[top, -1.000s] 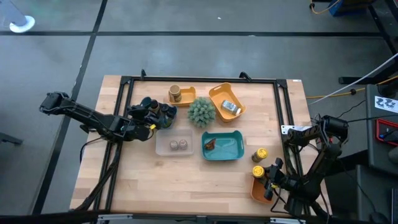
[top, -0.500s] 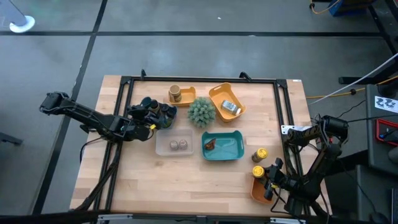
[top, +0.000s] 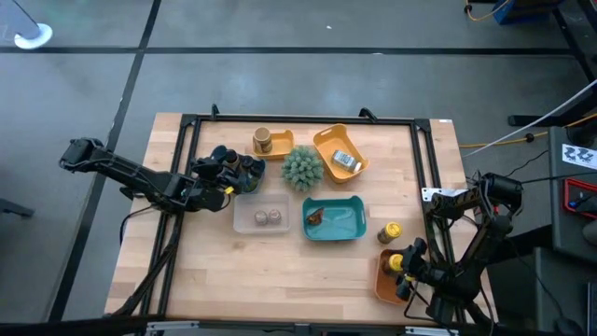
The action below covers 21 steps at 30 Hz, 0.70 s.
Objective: Sort spices by type
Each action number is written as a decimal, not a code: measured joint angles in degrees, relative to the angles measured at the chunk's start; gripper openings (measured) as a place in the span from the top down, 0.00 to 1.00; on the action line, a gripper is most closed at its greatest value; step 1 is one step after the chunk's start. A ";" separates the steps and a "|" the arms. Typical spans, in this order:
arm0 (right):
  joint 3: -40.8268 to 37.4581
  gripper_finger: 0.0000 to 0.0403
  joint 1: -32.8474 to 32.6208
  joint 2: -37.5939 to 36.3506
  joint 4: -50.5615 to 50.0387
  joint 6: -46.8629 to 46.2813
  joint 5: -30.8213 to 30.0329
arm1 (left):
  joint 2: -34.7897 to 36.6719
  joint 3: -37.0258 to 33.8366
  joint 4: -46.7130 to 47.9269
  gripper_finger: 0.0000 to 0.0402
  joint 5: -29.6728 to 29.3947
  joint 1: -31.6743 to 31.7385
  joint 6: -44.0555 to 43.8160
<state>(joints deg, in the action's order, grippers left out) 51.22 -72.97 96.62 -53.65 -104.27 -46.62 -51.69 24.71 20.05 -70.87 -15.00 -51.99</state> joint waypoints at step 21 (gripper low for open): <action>9.72 0.30 -0.07 0.00 -11.52 -0.02 8.25 | -0.02 0.00 -0.02 0.37 0.00 0.00 0.11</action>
<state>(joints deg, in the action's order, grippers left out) 60.94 -73.03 96.62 -65.17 -104.29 -38.37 -51.70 24.71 20.03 -70.87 -15.00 -51.88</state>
